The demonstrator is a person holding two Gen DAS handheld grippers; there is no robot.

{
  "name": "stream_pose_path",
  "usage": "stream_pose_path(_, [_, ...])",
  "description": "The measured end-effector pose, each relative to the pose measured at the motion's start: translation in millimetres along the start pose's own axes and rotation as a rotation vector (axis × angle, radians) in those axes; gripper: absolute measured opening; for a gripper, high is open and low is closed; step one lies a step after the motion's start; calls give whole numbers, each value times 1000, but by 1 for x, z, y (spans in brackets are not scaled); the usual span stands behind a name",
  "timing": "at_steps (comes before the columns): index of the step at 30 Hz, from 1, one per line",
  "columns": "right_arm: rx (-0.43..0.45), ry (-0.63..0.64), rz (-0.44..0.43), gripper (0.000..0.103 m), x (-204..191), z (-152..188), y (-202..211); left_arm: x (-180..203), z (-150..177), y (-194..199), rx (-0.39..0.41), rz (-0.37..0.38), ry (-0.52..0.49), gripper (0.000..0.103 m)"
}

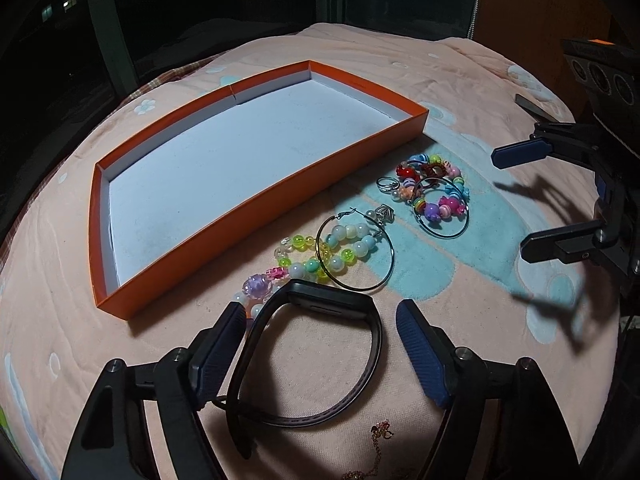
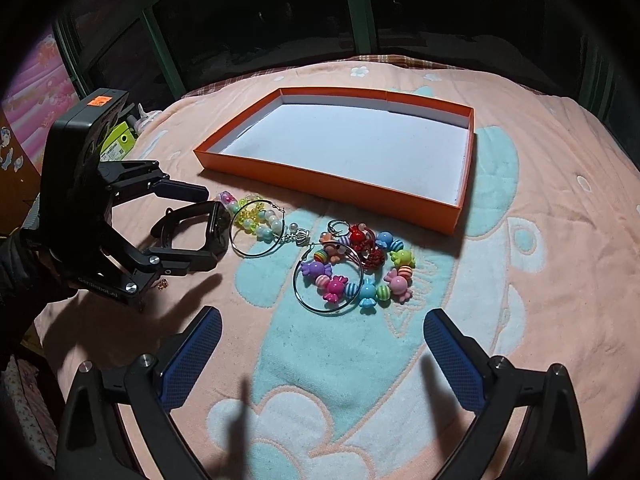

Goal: Organize jewelry
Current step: 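Lower the left gripper onto the black watch band and close it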

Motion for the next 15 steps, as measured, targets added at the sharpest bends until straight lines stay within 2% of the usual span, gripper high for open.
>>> stream_pose_path(5, [-16, -23, -6, 103, 10, -4, -2, -3, 1, -1, 15, -2, 3, 69])
stream_pose_path(12, [-16, -40, 3, 88, 20, -10, -4, -5, 6, 3, 47, 1, 52, 61])
stream_pose_path(15, [-10, -28, 2, 85, 17, -12, -5, -6, 8, 5, 58, 11, 87, 61])
Point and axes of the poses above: each gripper's, at about its wrist camera, not at the fingertips, and y roughly against the way its jaws point, x to its right, z to its underside, the point moved 5 cm from there along -y, roughly the way its jaws point, and after that the axes turned 15 degrees about -x, right-handed, at the moved point
